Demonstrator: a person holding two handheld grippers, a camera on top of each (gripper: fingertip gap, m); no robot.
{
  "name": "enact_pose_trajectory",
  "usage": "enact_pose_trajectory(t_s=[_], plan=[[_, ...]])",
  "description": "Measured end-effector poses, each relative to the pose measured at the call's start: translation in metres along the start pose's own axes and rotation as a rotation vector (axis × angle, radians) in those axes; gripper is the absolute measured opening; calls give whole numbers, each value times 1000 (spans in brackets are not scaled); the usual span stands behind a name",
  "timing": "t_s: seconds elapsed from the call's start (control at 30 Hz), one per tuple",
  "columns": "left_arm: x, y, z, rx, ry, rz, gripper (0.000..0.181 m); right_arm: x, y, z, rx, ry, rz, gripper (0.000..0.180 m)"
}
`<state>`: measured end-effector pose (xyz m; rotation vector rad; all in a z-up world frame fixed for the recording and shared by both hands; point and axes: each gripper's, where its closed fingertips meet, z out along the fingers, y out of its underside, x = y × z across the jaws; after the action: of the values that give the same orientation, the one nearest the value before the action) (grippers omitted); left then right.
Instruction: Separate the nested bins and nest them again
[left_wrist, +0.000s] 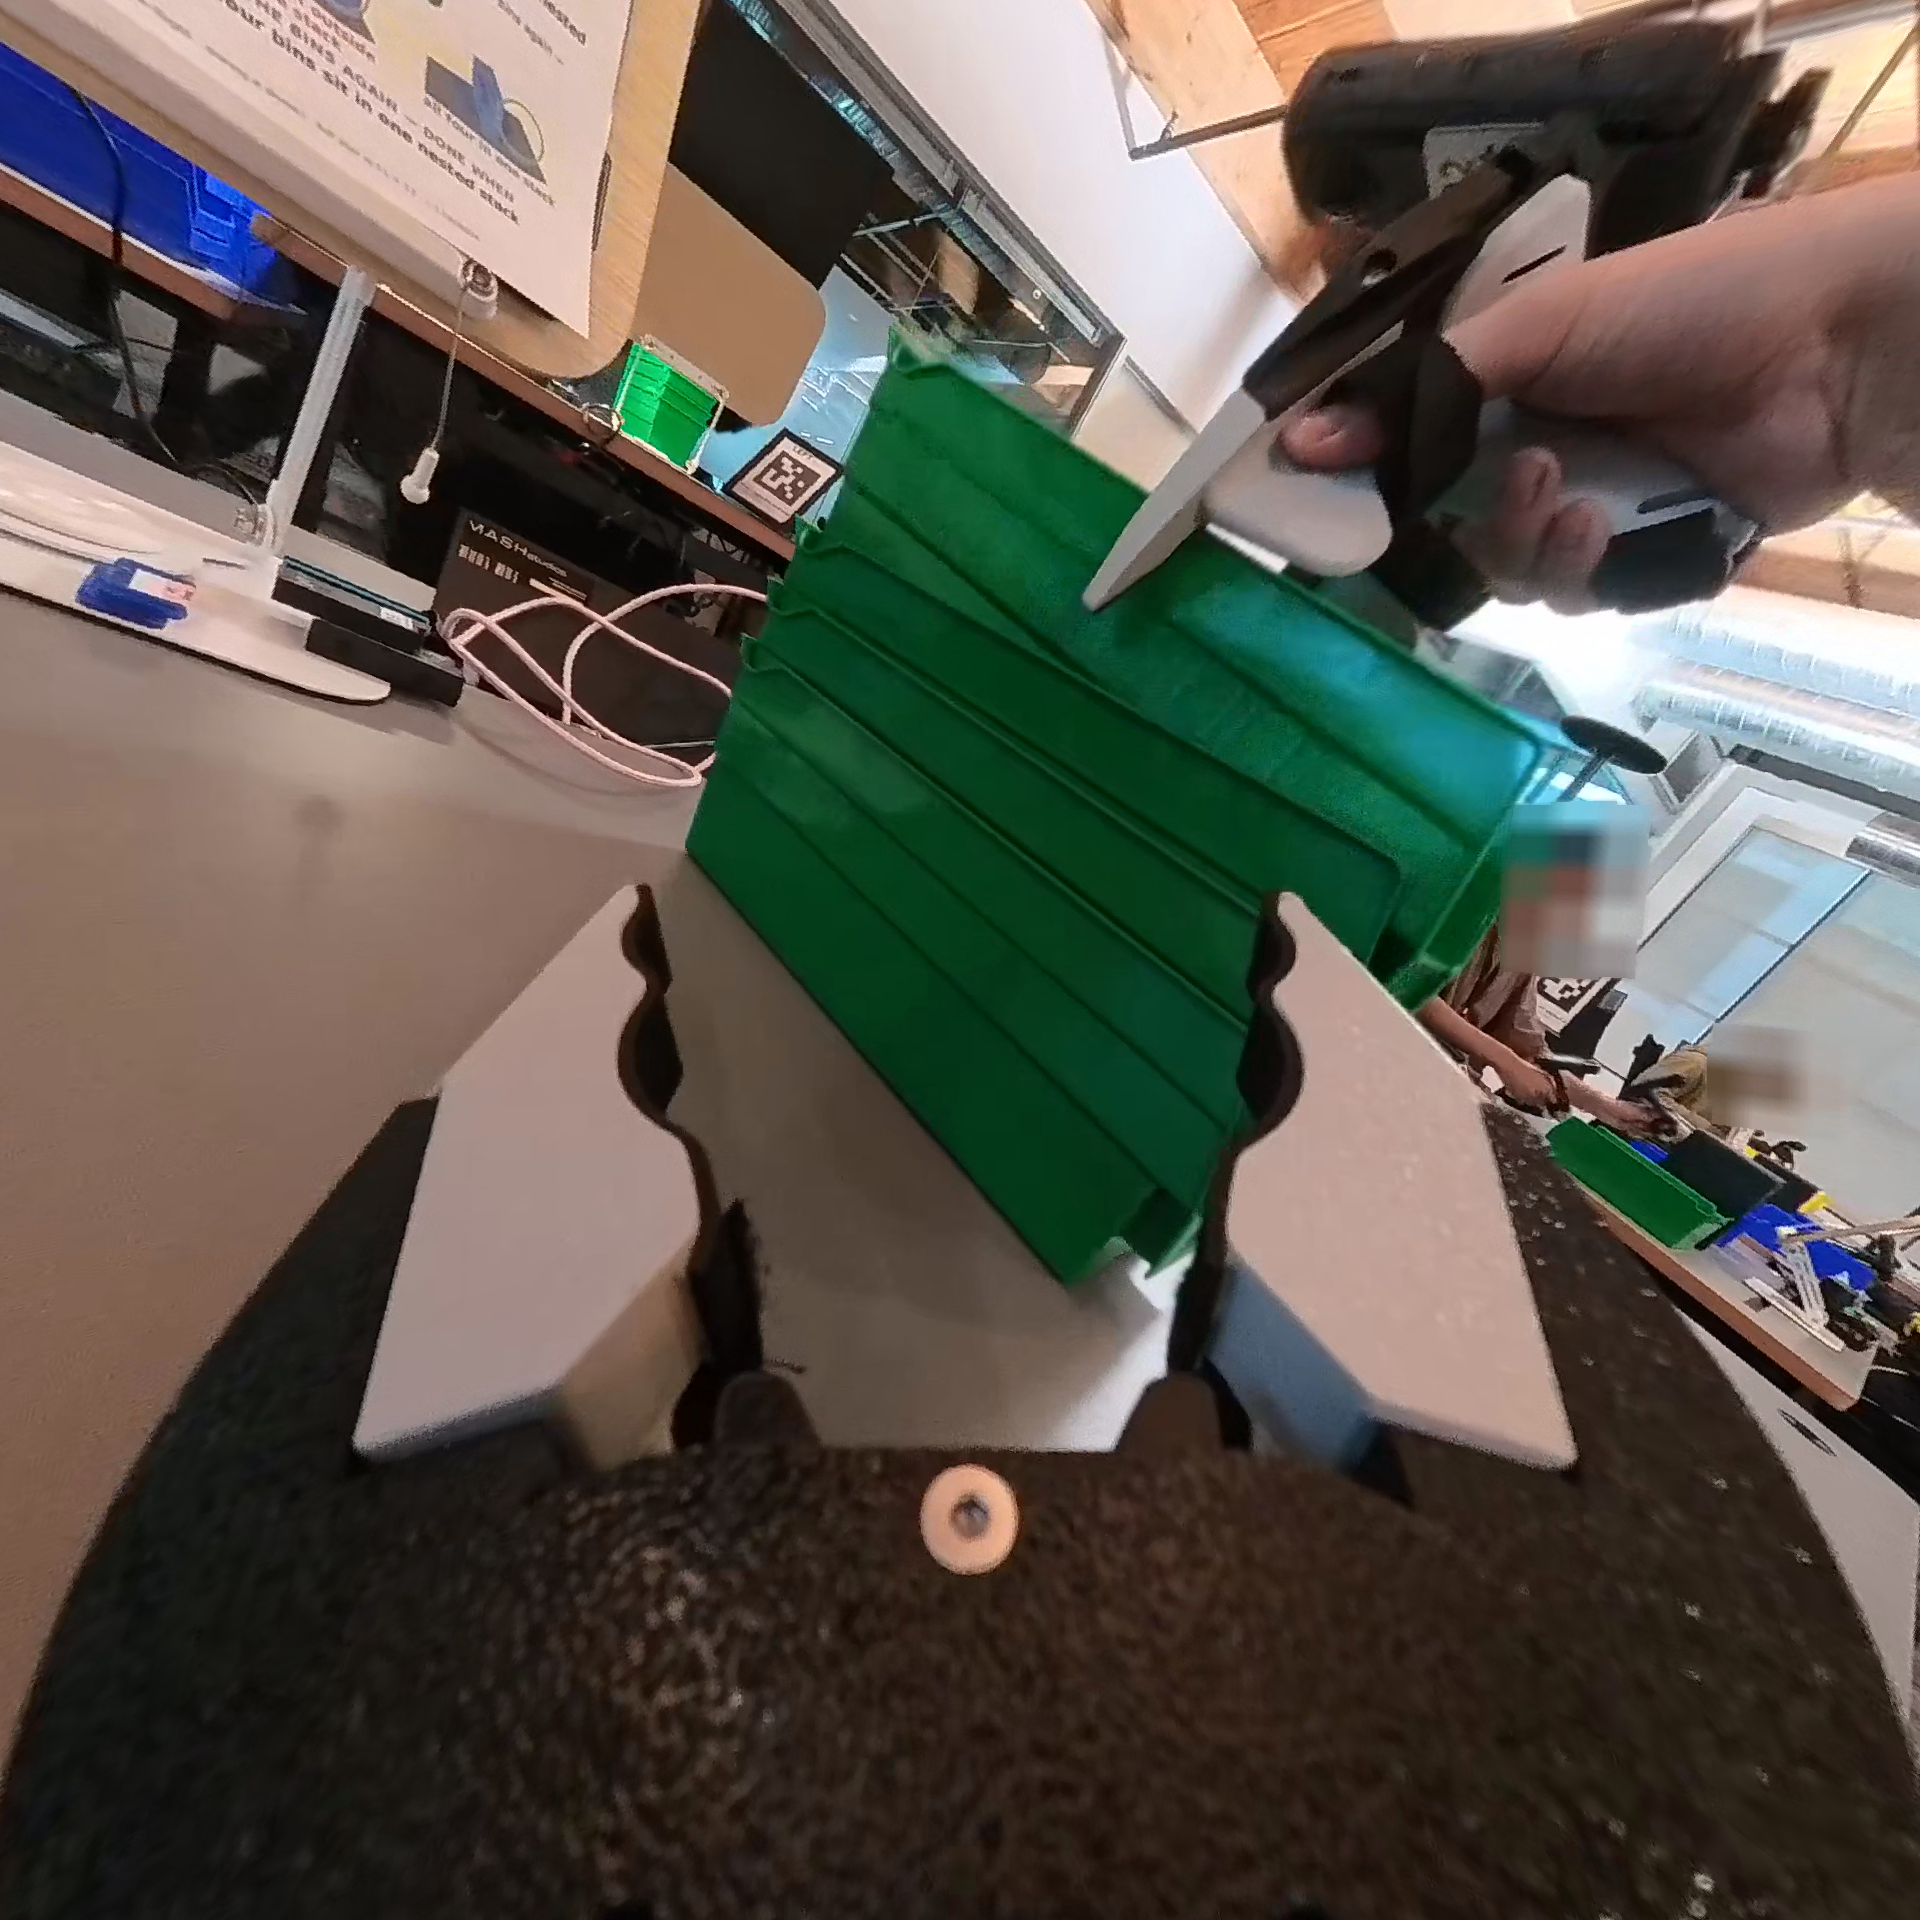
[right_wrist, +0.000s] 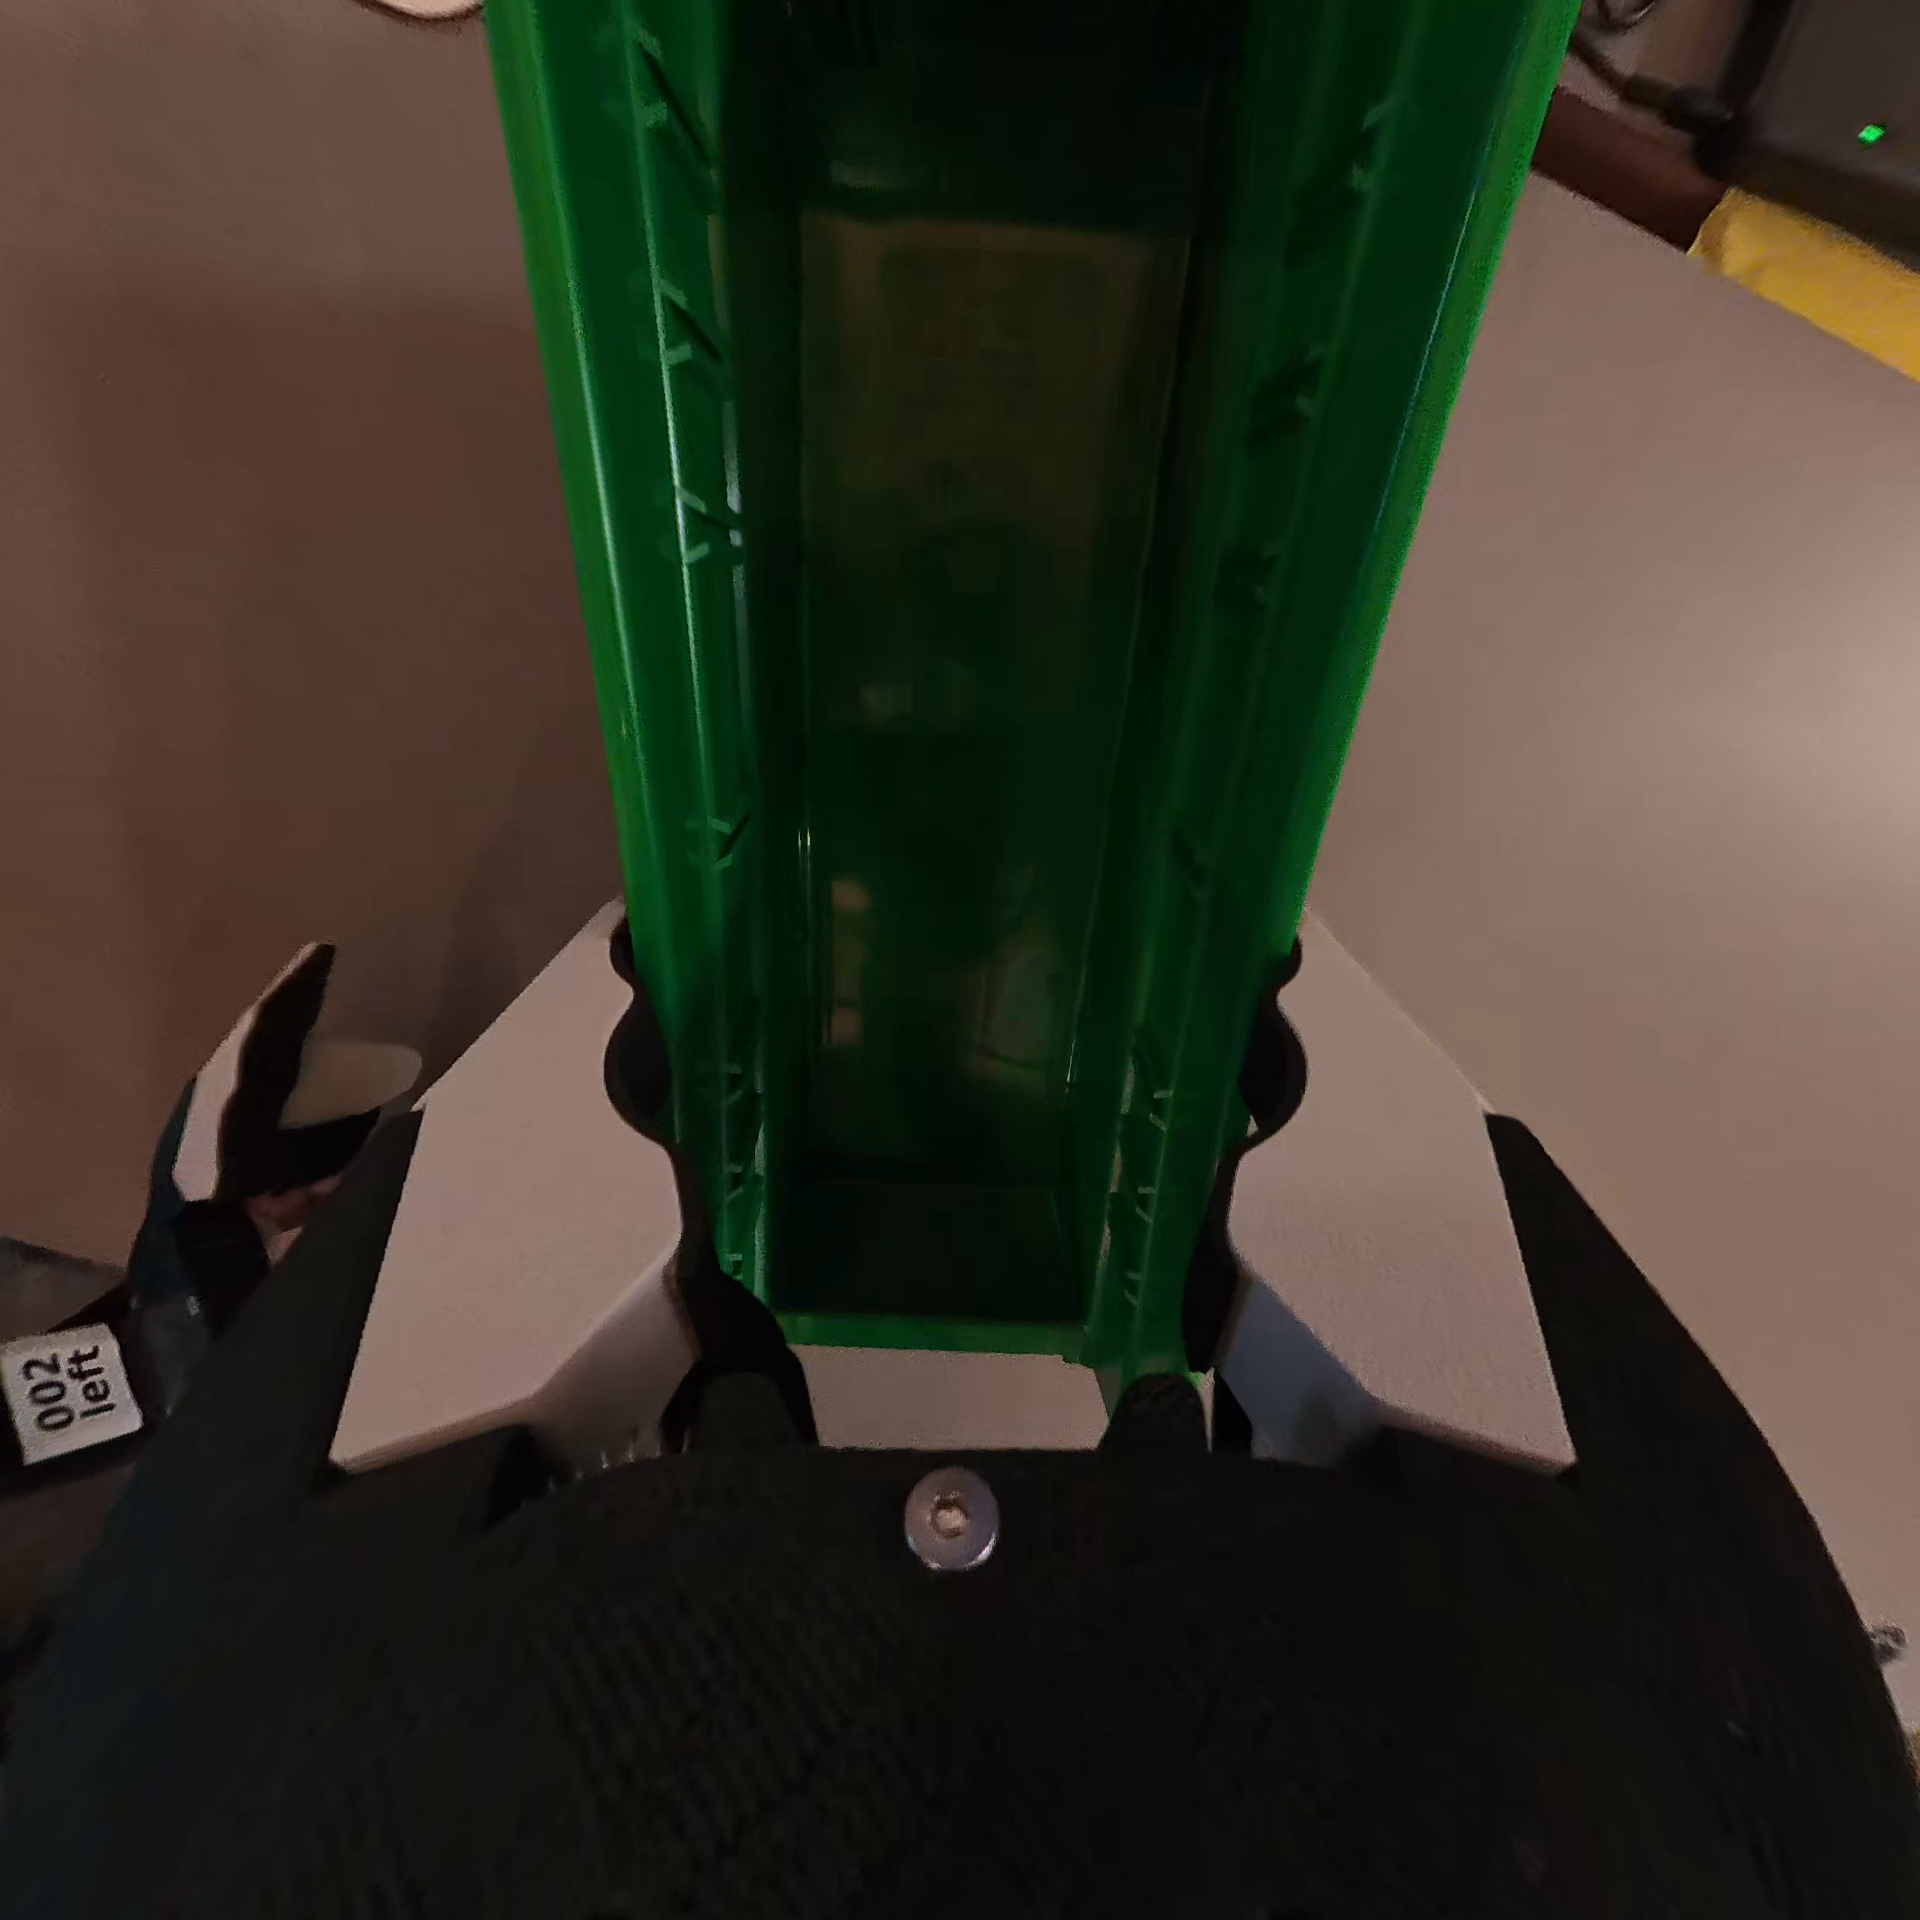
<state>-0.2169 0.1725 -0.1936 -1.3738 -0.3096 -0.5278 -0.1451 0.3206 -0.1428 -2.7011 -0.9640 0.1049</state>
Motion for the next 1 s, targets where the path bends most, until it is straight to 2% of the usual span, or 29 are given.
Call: enact_pose_trajectory(t_s=[0.13,0.2,0.27,0.33,0.43,0.6,0.73,0.8,0.87,1.0], plan=[[-5,-3,-2,18,-16,-29,110,1,3,23,7,-27,18,126],[-7,-5,-3,29,-13,-52,110,0,3,24,10,-41,8,130],[-8,-6,-3,36,-17,-63,110,-6,0,17,35,-84,-25,142],[-8,-6,-4,38,-19,-59,111,-11,-12,-1,139,-133,-98,151],[-9,-6,-4,36,-27,-51,111,-5,-30,-35,412,-189,-249,156],[-18,-5,-5,38,-85,-58,105,65,-13,-58,788,-240,-247,151],[-18,-5,-5,35,-101,-35,106,149,30,-37,998,-212,-172,144],[-17,-3,-5,22,-110,-10,106,210,49,-20,1109,-63,-110,145],[-14,2,-3,-9,-112,13,106,272,71,-9,1244,129,-59,134],[-8,11,0,-62,-126,96,109,330,103,12,1331,282,-78,132]])
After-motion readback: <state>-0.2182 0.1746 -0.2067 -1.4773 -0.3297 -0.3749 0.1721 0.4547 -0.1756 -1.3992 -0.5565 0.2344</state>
